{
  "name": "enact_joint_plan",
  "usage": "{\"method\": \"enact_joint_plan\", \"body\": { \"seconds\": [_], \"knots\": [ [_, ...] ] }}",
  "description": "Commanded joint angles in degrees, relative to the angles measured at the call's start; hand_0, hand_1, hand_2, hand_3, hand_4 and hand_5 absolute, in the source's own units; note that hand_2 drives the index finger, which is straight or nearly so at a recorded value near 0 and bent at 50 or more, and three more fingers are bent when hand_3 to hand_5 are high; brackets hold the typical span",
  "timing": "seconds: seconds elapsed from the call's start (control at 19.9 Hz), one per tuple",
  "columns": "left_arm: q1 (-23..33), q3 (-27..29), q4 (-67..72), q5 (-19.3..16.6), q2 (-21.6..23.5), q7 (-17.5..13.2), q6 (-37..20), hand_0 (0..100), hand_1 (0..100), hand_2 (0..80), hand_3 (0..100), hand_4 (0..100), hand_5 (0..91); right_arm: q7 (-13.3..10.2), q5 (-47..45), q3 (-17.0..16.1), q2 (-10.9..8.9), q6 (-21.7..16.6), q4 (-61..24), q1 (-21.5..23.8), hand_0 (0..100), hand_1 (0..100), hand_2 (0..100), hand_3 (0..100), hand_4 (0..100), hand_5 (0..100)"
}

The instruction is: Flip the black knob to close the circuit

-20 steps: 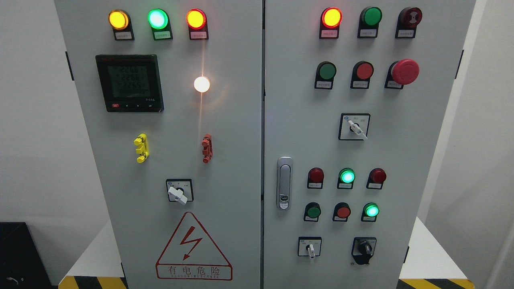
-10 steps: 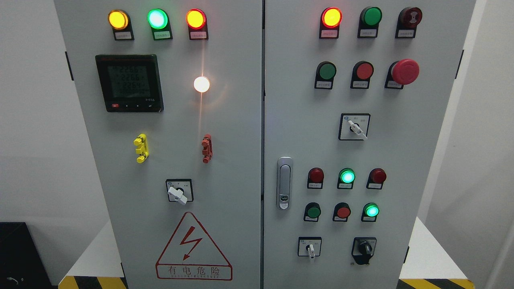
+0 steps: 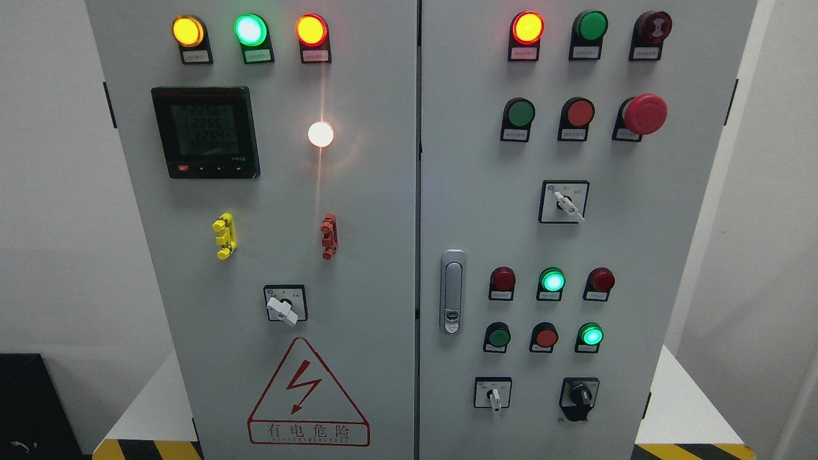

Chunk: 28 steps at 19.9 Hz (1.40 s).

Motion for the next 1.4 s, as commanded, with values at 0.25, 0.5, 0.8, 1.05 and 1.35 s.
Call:
{"method": "enact_joint_plan", "body": {
  "seconds": [0.25,0.5,0.8,1.05,1.35],
  "knots": [
    [0.0,0.02,-0.04,0.0,0.0,-0.02,-0.05,12,56,0.0,0,0,0.0,0.2,13.6,-9.13,4.19,-4.34,-30.55,2.64,0,0,66,81,69,63],
    [0.0,0.02,-0.04,0.0,0.0,-0.02,-0.05,12,56,0.0,0,0,0.0,-0.15,14.65,-9.21,4.28,-4.34,-37.14,2.64,0,0,70,86,73,69],
    [0.0,0.02,-0.04,0.0,0.0,-0.02,-0.05,12,56,0.0,0,0,0.0,-0.06,19.21,-9.83,5.59,-4.34,-44.53,2.55,0,0,78,93,79,78],
    [0.0,-0.07,-0.04,0.0,0.0,-0.02,-0.05,12,56,0.0,0,0,0.0,0.29,23.7,-10.09,6.39,-3.9,-47.43,1.68,0,0,90,100,91,93],
    [0.0,0.02,-0.04,0.0,0.0,-0.02,-0.05,12,56,0.0,0,0,0.0,0.55,24.5,-10.27,6.48,-3.63,-51.39,1.15,0,0,93,100,94,96]
  ]
}}
